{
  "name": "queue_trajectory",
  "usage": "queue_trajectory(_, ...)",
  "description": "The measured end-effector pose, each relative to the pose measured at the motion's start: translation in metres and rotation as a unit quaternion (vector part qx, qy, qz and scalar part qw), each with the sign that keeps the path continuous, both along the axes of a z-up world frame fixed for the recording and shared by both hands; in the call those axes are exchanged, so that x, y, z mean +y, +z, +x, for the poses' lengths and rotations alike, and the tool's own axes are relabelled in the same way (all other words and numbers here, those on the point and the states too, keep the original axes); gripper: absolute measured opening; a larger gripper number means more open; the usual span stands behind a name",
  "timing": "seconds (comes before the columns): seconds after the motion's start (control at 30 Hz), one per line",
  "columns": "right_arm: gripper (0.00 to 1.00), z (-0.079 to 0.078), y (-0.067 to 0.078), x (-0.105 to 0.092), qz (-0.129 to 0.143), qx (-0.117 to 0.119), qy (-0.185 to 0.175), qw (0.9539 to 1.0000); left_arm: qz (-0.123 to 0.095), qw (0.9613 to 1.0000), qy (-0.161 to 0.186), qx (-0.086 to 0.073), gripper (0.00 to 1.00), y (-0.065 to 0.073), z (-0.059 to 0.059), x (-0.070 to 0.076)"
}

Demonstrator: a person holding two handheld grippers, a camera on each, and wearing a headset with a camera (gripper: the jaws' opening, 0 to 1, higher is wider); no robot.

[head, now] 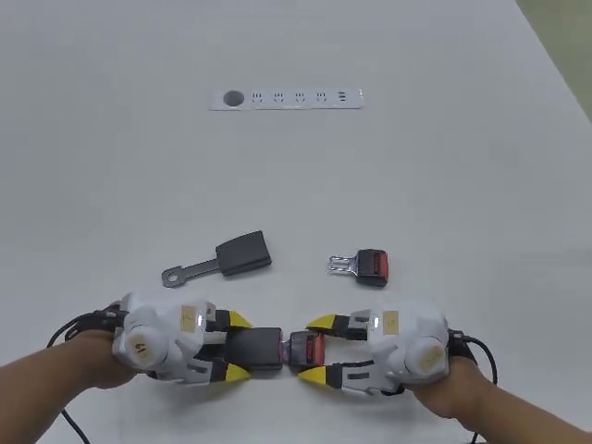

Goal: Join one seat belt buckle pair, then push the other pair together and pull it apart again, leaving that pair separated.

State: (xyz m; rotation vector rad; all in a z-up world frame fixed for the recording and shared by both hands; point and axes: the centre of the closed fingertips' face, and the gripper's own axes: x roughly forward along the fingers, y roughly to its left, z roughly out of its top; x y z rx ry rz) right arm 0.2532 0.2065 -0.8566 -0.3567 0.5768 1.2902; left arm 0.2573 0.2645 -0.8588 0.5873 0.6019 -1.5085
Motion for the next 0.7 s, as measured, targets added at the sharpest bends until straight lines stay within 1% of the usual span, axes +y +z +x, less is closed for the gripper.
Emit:
queue_trajectory(0.47,0.33,-0.0009,0.0004,-0.0003,0.008,-0.003,-0.002,1.0,-0.004,1.0,0.002,0.002,0.33,-0.0004,-0.0004,-0.0003)
queue_trajectory(0.5,0.33,-0.0011,0.0005,-0.0002,0.009,0.001,-0.004,0.9999,-0.004,1.0,0.002,0.002,0.33,-0.0004,-0.0004,-0.0003)
queue_trajectory(0.57,0.33,-0.0012,0.0005,-0.0001,0.008,-0.002,-0.002,1.0,-0.005,1.0,0.003,0.002,0.33,-0.0004,-0.0005,-0.0002)
queue_trajectory(0.7,0.33,-0.0013,0.0006,0.0001,0.01,0.002,-0.002,1.0,-0.004,1.0,0.003,0.003,0.33,-0.0004,-0.0006,-0.0001)
